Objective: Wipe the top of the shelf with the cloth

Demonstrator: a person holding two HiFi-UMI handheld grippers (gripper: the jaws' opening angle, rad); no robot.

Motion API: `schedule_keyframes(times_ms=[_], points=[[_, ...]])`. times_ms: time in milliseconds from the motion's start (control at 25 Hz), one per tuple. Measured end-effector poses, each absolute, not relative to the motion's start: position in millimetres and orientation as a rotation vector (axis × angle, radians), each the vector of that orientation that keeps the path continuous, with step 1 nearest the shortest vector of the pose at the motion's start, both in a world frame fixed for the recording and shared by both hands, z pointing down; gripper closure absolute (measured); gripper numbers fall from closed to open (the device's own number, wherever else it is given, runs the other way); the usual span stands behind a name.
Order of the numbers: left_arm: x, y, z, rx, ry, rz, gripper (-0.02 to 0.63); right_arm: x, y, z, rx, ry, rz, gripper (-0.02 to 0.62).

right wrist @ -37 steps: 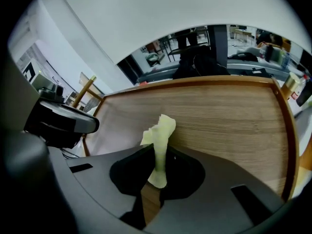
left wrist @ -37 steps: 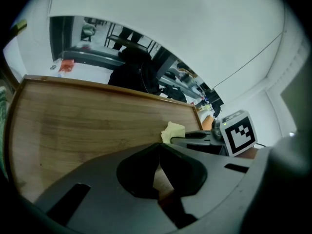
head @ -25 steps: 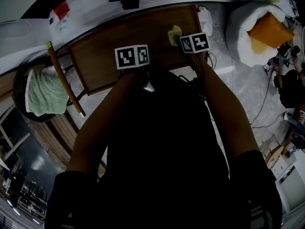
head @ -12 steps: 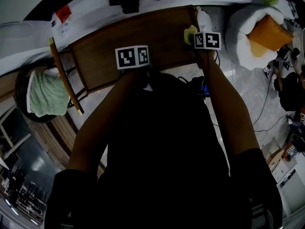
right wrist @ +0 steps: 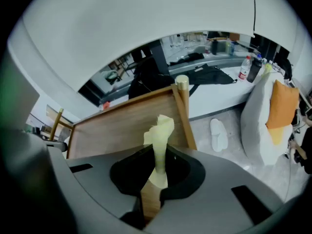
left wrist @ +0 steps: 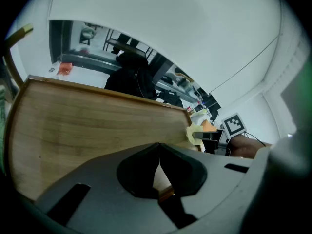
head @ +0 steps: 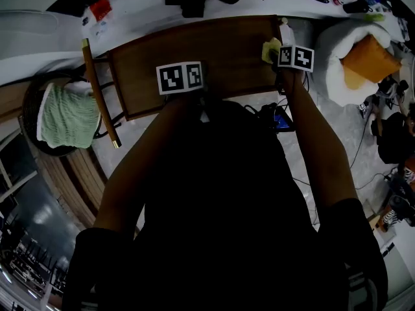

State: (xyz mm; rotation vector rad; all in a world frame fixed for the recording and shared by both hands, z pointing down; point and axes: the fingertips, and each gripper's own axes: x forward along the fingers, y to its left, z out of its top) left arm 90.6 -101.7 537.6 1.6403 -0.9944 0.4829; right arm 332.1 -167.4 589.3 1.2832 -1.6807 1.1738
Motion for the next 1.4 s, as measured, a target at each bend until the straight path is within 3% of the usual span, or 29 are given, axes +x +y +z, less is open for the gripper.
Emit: schedule_keyframes(times_ms=[400, 840, 1080, 1400], points=[[-18, -81, 497, 1.664, -1.064, 0.416, 0.594, 135, -160, 530, 1.054, -2.042, 1.127, 0.546], [-180, -12, 468, 1.561, -1.198, 0.351, 0.594, -113, -58, 564, 0.639, -2.122, 1.055, 0.546], [-202, 13, 469, 1.552, -1.201, 0.361, 0.594, -180, -17, 599, 0.51, -2.082, 0.994, 0.546], [-222, 27, 478, 1.537, -1.202, 0.364, 0.594, -210, 0, 627, 0.468, -2.039, 0.855, 0.546]])
